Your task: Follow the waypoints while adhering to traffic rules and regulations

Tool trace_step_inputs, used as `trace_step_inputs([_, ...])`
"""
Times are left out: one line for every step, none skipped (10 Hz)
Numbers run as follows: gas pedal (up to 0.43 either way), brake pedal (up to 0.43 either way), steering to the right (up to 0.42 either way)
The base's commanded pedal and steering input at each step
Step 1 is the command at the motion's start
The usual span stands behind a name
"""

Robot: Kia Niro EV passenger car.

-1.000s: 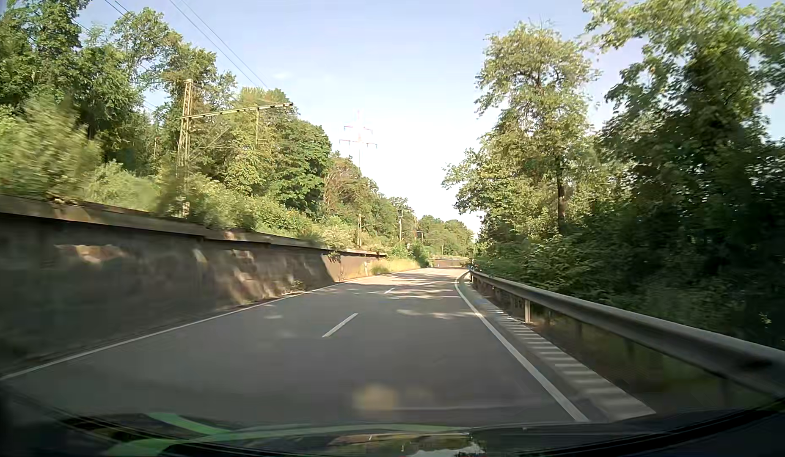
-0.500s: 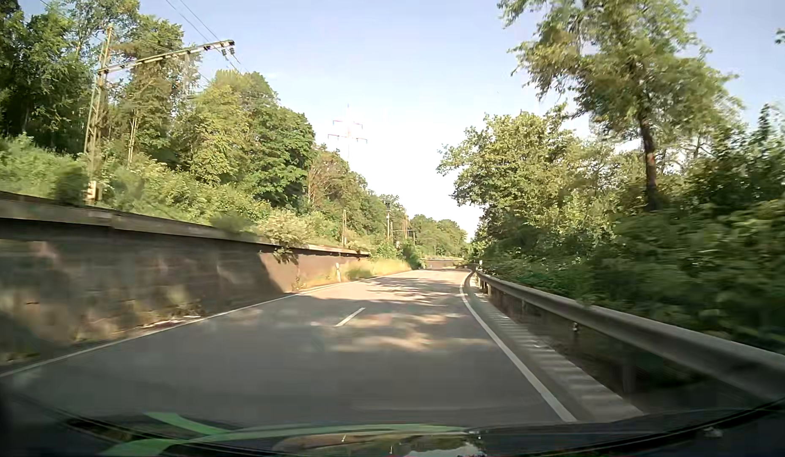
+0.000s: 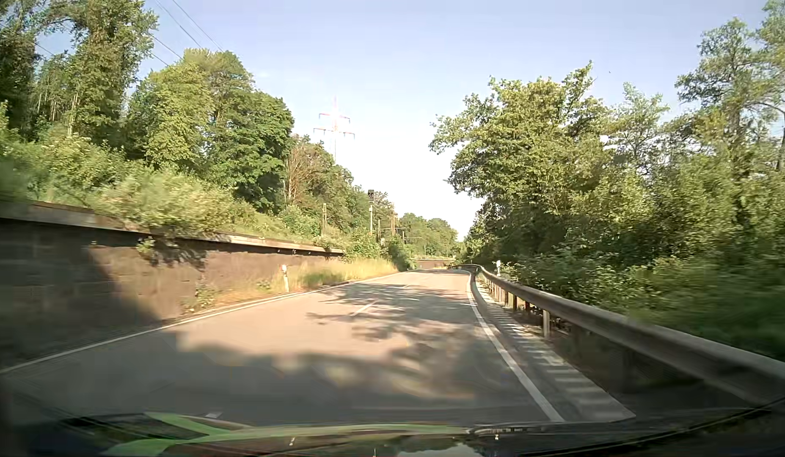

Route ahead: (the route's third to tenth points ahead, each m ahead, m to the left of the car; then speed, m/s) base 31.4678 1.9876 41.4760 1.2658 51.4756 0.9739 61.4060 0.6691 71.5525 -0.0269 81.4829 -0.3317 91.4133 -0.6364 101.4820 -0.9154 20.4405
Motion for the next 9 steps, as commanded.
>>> trace_step_inputs([0.209,0.0,0.014])
trace_step_inputs([0.22,0.0,0.015])
trace_step_inputs([0.22,0.0,0.016])
trace_step_inputs([0.22,0.0,0.016])
trace_step_inputs([0.22,0.0,0.016])
trace_step_inputs([0.22,0.0,0.016])
trace_step_inputs([0.22,0.0,0.016])
trace_step_inputs([0.228,0.0,0.016])
trace_step_inputs([0.228,0.0,0.016])
